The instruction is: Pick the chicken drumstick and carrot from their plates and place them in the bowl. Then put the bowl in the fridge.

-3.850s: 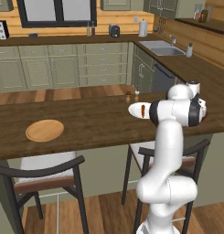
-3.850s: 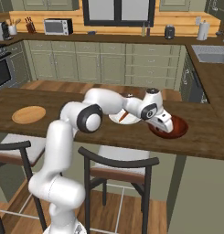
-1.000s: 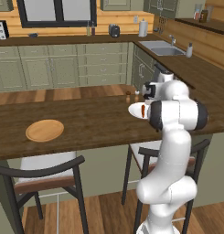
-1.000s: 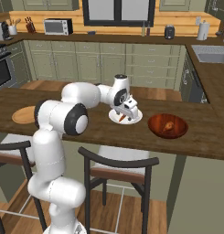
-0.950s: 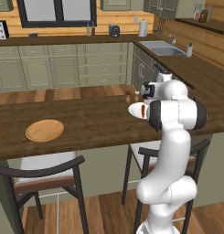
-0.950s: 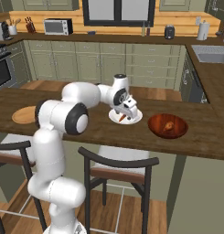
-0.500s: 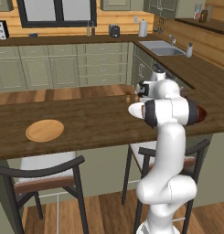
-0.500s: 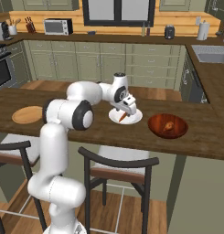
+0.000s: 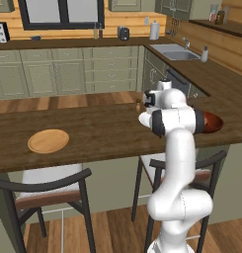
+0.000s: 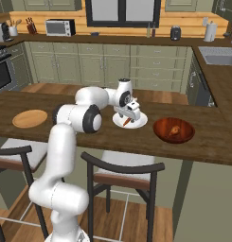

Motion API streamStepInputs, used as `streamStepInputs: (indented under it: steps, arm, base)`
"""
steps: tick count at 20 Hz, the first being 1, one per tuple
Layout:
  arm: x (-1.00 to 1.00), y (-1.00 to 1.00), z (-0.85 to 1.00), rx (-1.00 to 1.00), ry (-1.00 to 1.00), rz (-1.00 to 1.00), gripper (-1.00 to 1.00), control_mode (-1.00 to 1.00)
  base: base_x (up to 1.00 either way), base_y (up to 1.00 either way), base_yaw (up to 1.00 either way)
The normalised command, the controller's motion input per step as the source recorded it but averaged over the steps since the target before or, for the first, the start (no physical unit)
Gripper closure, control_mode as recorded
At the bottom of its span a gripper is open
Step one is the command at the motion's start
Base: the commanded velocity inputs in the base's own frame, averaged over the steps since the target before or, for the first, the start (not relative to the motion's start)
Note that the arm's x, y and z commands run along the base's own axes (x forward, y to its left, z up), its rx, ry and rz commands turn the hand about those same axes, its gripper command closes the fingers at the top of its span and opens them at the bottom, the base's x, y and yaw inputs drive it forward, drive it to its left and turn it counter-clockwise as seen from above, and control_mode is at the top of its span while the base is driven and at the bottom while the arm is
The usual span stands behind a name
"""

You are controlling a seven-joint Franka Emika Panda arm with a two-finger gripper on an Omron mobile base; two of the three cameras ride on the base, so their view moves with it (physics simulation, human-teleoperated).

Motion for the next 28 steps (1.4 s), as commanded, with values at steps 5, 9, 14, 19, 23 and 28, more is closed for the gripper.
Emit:
streamStepInputs:
  steps: [5,9,14,19,23,28]
  arm:
    - [0.23,0.01,-0.04,0.00,0.09,0.02,-1.00,-1.00]
    - [0.24,0.00,-0.20,0.00,0.07,0.04,-1.00,-1.00]
    - [0.07,0.02,-0.26,0.00,0.07,0.03,-1.00,-1.00]
    - [0.00,0.02,-0.19,0.00,0.04,0.03,-1.00,-1.00]
    - [0.01,0.00,-0.01,0.00,0.00,0.03,-1.00,-1.00]
    - [0.00,0.12,-0.08,0.00,0.00,0.03,-1.00,-1.00]
  base:
    - [0.00,0.00,0.00]
    - [0.00,0.00,0.00]
    - [0.00,0.00,0.00]
    - [0.00,0.00,0.00]
    - [0.00,0.00,0.00]
    - [0.00,0.00,0.00]
